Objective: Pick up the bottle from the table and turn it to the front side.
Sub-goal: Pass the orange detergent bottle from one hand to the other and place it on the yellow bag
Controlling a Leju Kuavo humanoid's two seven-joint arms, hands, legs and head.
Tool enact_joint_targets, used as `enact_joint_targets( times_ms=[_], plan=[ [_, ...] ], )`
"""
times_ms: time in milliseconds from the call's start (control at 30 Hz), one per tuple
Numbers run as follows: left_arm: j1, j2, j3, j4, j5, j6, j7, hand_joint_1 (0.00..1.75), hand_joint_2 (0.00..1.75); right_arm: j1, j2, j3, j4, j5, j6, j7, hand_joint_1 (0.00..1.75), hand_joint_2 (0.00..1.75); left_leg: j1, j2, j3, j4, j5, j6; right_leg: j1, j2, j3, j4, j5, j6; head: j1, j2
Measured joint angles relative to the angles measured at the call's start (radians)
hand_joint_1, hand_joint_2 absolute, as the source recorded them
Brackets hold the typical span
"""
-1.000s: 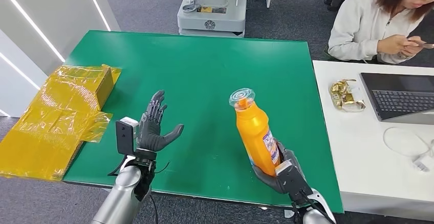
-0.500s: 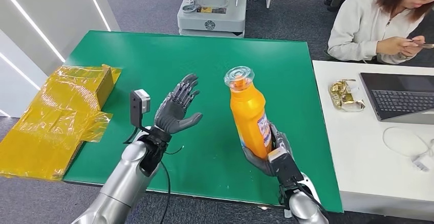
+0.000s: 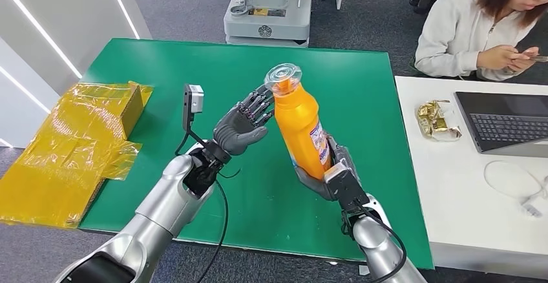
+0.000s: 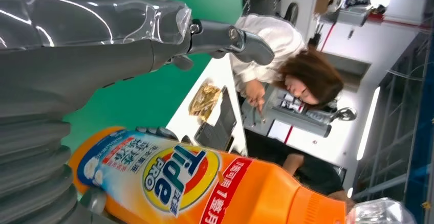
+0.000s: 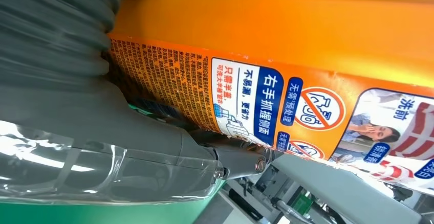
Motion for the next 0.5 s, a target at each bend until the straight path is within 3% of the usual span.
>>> enact_joint_targets(
  times_ms=[133, 500],
  plan=[
    [-0.014, 0.005, -0.013, 0.017, 0.062, -0.034, 0.029, 0.00, 1.75, -0.016, -0.002, 0.020, 0.020, 0.026, -0.015, 0.003, 1.75, 1.75, 0.000, 0.000, 0.000, 0.000, 0.000, 0.000, 0.000, 0.000, 0.000, 0.000, 0.000, 0.000, 0.000, 0.000],
    [-0.043, 0.040, -0.024, 0.019, 0.078, -0.021, 0.046, 0.00, 1.75, -0.038, -0.035, 0.056, 0.070, 0.042, -0.030, 0.000, 1.75, 1.75, 0.000, 0.000, 0.000, 0.000, 0.000, 0.000, 0.000, 0.000, 0.000, 0.000, 0.000, 0.000, 0.000, 0.000]
  ],
)
